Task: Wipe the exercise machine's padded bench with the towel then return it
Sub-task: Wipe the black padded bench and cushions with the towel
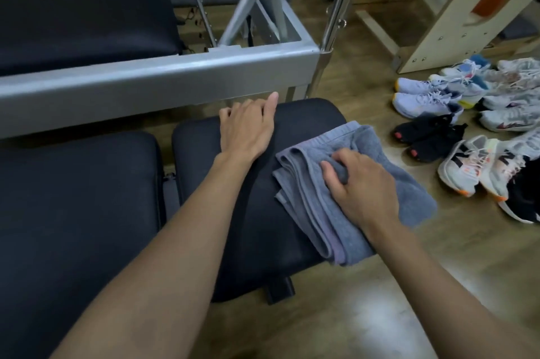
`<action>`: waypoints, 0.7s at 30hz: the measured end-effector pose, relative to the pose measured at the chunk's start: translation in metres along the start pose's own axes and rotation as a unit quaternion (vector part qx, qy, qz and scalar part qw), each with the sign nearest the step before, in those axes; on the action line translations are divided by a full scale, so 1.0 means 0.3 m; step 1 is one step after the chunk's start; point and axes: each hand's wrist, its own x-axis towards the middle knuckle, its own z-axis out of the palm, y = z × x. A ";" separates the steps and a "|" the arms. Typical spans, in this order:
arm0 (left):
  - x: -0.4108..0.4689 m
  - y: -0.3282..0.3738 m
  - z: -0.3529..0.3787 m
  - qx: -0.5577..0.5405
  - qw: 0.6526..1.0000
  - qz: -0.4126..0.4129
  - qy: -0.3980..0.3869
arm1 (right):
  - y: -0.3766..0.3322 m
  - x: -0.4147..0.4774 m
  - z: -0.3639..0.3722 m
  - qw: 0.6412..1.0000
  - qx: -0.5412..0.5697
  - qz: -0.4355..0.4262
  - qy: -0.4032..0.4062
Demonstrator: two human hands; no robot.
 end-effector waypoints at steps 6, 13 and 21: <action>0.036 -0.021 0.033 -0.009 1.000 -0.018 0.001 | -0.012 0.451 0.156 1.000 0.013 -0.010 0.004; 0.030 -0.014 0.017 -0.026 0.999 -0.034 -0.007 | -0.040 0.577 0.199 0.999 -0.029 0.015 0.008; -0.133 0.049 -0.104 -0.168 0.983 -0.074 0.021 | -0.258 0.173 0.113 0.998 0.002 0.063 0.013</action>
